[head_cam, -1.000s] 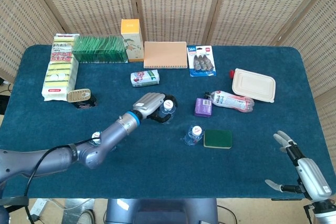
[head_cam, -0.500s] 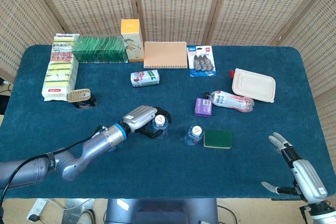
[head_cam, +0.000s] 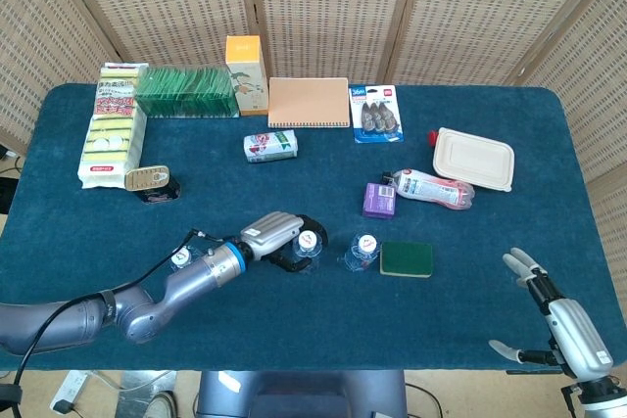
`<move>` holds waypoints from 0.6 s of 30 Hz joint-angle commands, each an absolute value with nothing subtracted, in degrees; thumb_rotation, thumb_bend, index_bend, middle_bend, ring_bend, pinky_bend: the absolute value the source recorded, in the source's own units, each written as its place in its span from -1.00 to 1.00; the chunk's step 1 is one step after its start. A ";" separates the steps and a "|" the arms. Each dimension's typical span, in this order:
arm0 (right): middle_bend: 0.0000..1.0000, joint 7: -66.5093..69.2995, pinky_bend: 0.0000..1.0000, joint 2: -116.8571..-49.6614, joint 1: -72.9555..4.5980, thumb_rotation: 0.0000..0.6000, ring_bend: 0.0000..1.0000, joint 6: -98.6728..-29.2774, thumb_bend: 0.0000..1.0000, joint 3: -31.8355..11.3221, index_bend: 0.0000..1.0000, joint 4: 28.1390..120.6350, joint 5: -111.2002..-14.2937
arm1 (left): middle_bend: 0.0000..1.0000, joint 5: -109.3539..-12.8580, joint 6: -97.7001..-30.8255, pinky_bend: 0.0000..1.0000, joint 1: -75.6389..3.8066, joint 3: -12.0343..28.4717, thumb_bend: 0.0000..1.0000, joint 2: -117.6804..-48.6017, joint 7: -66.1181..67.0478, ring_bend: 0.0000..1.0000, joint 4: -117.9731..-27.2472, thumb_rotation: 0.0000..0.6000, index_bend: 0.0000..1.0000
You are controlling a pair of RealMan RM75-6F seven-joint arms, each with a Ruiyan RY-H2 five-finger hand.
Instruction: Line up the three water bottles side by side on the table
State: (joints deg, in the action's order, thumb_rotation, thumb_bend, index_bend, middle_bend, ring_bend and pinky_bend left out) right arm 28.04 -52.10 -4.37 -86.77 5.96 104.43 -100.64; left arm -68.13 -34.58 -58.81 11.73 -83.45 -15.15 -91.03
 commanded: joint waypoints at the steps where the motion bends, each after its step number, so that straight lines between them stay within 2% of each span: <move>1: -0.96 28.19 -0.57 -52.02 -4.33 1.00 -0.87 -86.88 -1.00 5.97 -0.95 104.34 -100.66 | -0.34 -67.44 -34.73 -0.12 -59.27 11.53 0.09 -84.42 -13.58 -0.51 -90.29 1.00 -0.26; 6: -0.96 28.54 -0.57 -51.94 -4.32 1.00 -0.87 -87.00 -1.00 5.96 -0.95 104.17 -100.68 | -0.34 -65.99 -35.00 -0.14 -59.70 11.09 0.08 -85.14 -10.79 -0.52 -90.13 1.00 -0.27; 8: -0.96 28.57 -0.57 -51.93 -4.33 1.00 -0.87 -87.01 -1.00 5.97 -0.95 104.15 -100.75 | -0.44 -65.27 -34.47 -0.19 -59.99 10.87 0.06 -84.94 -9.91 -0.60 -90.33 1.00 -0.29; 10: -0.96 28.47 -0.57 -51.89 -4.33 1.00 -0.87 -87.02 -1.00 5.98 -0.95 104.14 -100.82 | -0.73 -64.43 -33.72 -0.28 -60.36 10.64 0.00 -84.67 -9.17 -0.81 -90.58 1.00 -0.57; 13: -0.95 27.40 -0.57 -51.84 -4.26 1.00 -0.87 -86.93 -1.00 5.93 -0.95 104.22 -100.64 | -0.98 -62.70 -32.07 -0.40 -61.03 10.46 -0.10 -84.04 -8.63 -0.98 -91.00 1.00 -0.96; 18: -0.95 26.97 -0.57 -51.79 -4.19 1.00 -0.87 -86.96 -1.00 5.96 -0.95 104.40 -100.71 | -1.00 -62.03 -33.20 -0.50 -60.72 10.68 -0.17 -83.91 -8.06 -1.00 -91.51 1.00 -1.00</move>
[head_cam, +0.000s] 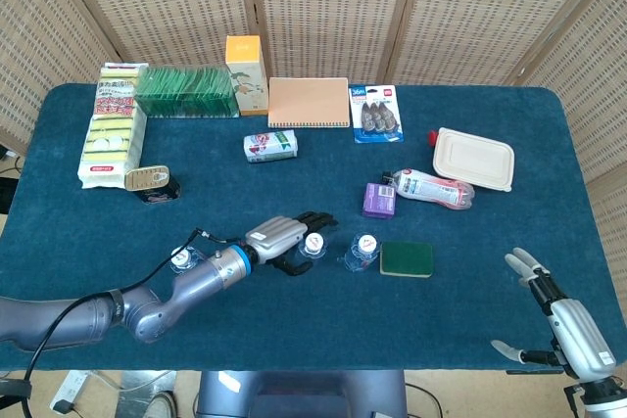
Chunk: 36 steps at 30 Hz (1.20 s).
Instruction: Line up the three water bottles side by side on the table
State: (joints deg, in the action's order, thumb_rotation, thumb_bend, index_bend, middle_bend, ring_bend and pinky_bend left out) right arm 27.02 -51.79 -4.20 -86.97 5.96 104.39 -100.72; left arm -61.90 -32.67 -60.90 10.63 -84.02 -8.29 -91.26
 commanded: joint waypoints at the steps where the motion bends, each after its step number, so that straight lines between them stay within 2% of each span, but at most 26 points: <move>1: -0.95 26.94 -0.57 -51.77 -4.20 1.00 -0.87 -86.94 -1.00 5.97 -0.95 104.42 -100.73 | -1.00 -62.14 -33.49 -0.52 -60.59 10.70 -0.19 -83.85 -7.98 -1.00 -91.62 1.00 -1.00; 6: -0.95 26.69 -0.57 -51.73 -4.13 1.00 -0.87 -87.05 -1.00 6.02 -0.95 104.51 -100.92 | -1.00 -62.68 -34.25 -0.58 -59.75 11.14 -0.30 -82.84 -8.89 -1.00 -93.02 1.00 -1.00; 23: -0.95 26.68 -0.57 -51.51 -3.99 1.00 -0.86 -87.37 -1.00 6.27 -0.95 104.73 -101.65 | -1.00 -59.53 -29.15 -0.52 -60.60 10.90 -0.32 -78.83 -10.62 -1.00 -95.36 1.00 -1.00; 30: -0.95 27.17 -0.57 -51.33 -3.86 1.00 -0.86 -87.71 -1.00 6.24 -0.95 104.57 -101.50 | -1.00 -61.09 -34.06 -0.64 -59.21 11.28 -0.38 -79.40 -9.27 -1.00 -95.52 1.00 -1.00; 36: -0.95 27.01 -0.57 -51.26 -3.82 1.00 -0.86 -87.76 -1.00 6.41 -0.95 104.76 -101.93 | -1.00 -62.46 -35.70 -0.65 -57.64 11.87 -0.41 -76.77 -10.23 -1.00 -97.72 1.00 -1.00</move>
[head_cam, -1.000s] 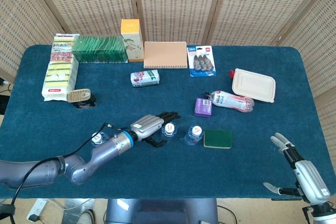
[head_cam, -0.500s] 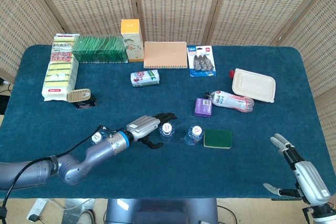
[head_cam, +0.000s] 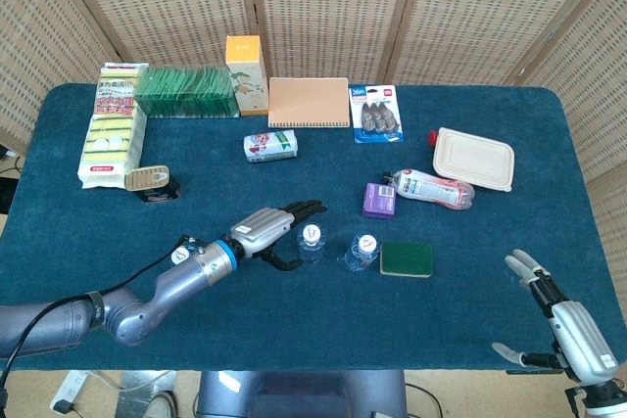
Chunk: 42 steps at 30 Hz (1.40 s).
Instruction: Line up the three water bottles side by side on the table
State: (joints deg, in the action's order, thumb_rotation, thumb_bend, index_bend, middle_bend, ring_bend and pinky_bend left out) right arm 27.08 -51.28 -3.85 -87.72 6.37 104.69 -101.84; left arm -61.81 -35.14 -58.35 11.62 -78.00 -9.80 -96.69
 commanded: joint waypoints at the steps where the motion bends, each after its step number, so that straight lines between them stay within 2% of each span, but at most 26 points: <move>1: -0.95 26.96 -0.57 -51.24 -3.81 1.00 -0.86 -87.76 -1.00 6.46 -0.95 104.84 -102.02 | -1.00 -62.85 -36.22 -0.65 -57.08 12.07 -0.41 -75.64 -10.63 -1.00 -98.54 1.00 -1.00; 7: -0.95 26.37 -0.57 -51.30 -3.88 1.00 -0.86 -87.46 -1.00 6.66 -0.95 104.95 -102.39 | -1.00 -67.82 -39.49 -0.67 -52.67 13.43 -0.42 -68.28 -15.89 -1.00 -103.68 1.00 -1.00; 12: -0.95 25.19 -0.57 -51.48 -4.20 1.00 -0.86 -86.56 -1.00 6.83 -0.95 105.43 -102.63 | -1.00 -78.39 -45.24 -0.68 -45.80 13.57 -0.47 -57.60 -25.82 -1.00 -108.11 1.00 -1.00; 17: -0.95 23.68 -0.57 -51.54 -4.06 1.00 -0.86 -86.41 -1.00 7.24 -0.95 106.21 -103.40 | -1.00 -92.10 -55.13 -0.69 -37.93 9.27 -0.54 -48.62 -36.78 -1.00 -107.13 1.00 -1.00; 20: -0.95 23.04 -0.57 -51.55 -3.98 1.00 -0.86 -86.34 -1.00 7.39 -0.95 106.54 -103.53 | -1.00 -98.92 -61.38 -0.69 -34.37 5.78 -0.61 -46.78 -42.42 -1.00 -103.61 1.00 -1.00; 24: -0.95 21.56 -0.57 -51.67 -3.75 1.00 -0.86 -86.30 -1.00 7.70 -0.95 107.24 -104.02 | -1.00 -106.37 -73.28 -0.70 -27.41 -0.25 -0.68 -48.52 -48.74 -1.00 -93.99 1.00 -1.00; 28: -0.95 20.03 -0.57 -51.95 -3.84 1.00 -0.86 -85.74 -1.00 7.96 -0.95 107.92 -104.59 | -1.00 -107.83 -79.01 -0.70 -23.12 -3.64 -0.71 -52.82 -50.53 -1.00 -85.07 1.00 -1.00; 37: -0.95 18.66 -0.57 -52.23 -4.19 1.00 -0.86 -84.94 -1.00 8.57 -0.95 109.06 -105.91 | -1.00 -106.81 -79.19 -0.71 -21.13 -7.55 -0.71 -62.21 -55.24 -1.00 -73.69 1.00 -1.00; 42: -0.95 19.92 -0.57 -51.99 -4.54 1.00 -0.86 -84.64 -1.00 8.55 -0.95 108.53 -105.26 | -1.00 -105.86 -78.10 -0.71 -21.63 -7.78 -0.71 -67.90 -55.26 -1.00 -70.04 1.00 -1.00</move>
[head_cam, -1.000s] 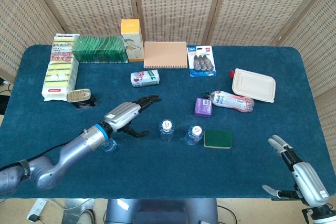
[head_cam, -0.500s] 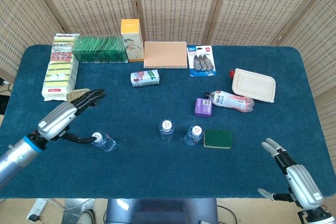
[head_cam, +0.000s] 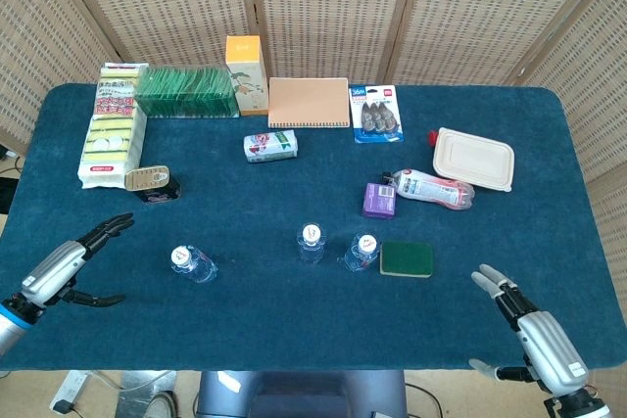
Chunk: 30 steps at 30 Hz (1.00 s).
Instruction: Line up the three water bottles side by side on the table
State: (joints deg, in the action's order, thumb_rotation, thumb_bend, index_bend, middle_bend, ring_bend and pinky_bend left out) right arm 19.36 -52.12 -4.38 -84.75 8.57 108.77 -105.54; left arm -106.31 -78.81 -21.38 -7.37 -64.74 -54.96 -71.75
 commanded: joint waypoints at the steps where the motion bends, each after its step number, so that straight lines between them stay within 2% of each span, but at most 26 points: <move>1: -0.95 20.24 -0.57 -51.93 -4.58 1.00 -0.86 -84.69 -1.00 8.54 -0.95 108.47 -105.21 | -1.00 -105.69 -77.93 -0.71 -21.89 -7.59 -0.71 -68.91 -55.05 -1.00 -69.72 1.00 -1.00; 10: -0.95 23.18 -0.57 -51.11 -4.33 1.00 -0.85 -86.67 -1.00 8.67 -0.95 107.58 -105.85 | -1.00 -101.79 -73.04 -0.72 -24.42 -5.80 -0.70 -79.28 -53.13 -1.00 -65.54 1.00 -1.00; 14: -0.95 24.99 -0.57 -50.67 -4.31 1.00 -0.85 -87.24 -1.00 8.69 -0.95 107.04 -105.57 | -1.00 -101.07 -71.52 -0.72 -25.61 -5.53 -0.64 -83.86 -52.90 -1.00 -63.13 1.00 -1.00; 19: -0.95 26.87 -0.57 -50.17 -4.09 1.00 -0.85 -88.37 -1.00 8.48 -0.95 106.37 -105.10 | -1.00 -100.35 -71.67 -0.71 -26.61 -4.71 -0.44 -88.03 -51.82 -1.00 -61.48 1.00 -1.00; 22: -0.95 27.72 -0.57 -50.00 -4.02 1.00 -0.85 -88.81 -1.00 8.43 -0.95 106.04 -105.08 | -0.98 -99.30 -72.07 -0.52 -26.94 -3.84 -0.25 -90.21 -51.01 -0.98 -60.77 1.00 -1.00; 24: -0.95 28.19 -0.57 -49.90 -3.96 1.00 -0.85 -89.07 -1.00 8.49 -0.95 105.92 -105.25 | -0.85 -98.61 -72.54 -0.32 -26.74 -3.46 -0.16 -91.65 -49.84 -0.86 -59.91 1.00 -0.87; 28: -0.95 28.56 -0.57 -49.82 -3.84 1.00 -0.85 -89.49 -1.00 8.50 -0.95 105.75 -105.44 | -0.30 -97.89 -73.18 -0.03 -26.43 -3.48 -0.05 -93.11 -49.86 -0.41 -58.60 1.00 -0.21; 30: -0.95 28.61 -0.57 -49.81 -3.81 1.00 -0.85 -89.53 -1.00 8.52 -0.95 105.72 -105.46 | -0.20 -97.72 -73.33 0.00 -26.39 -3.60 -0.04 -93.38 -50.14 -0.33 -58.16 1.00 -0.09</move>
State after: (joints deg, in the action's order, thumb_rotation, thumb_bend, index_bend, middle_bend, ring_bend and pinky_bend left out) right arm 28.62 -49.81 -3.81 -89.52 8.52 105.72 -105.46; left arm -97.81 -73.24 -26.43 -3.55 -93.27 -50.05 -58.30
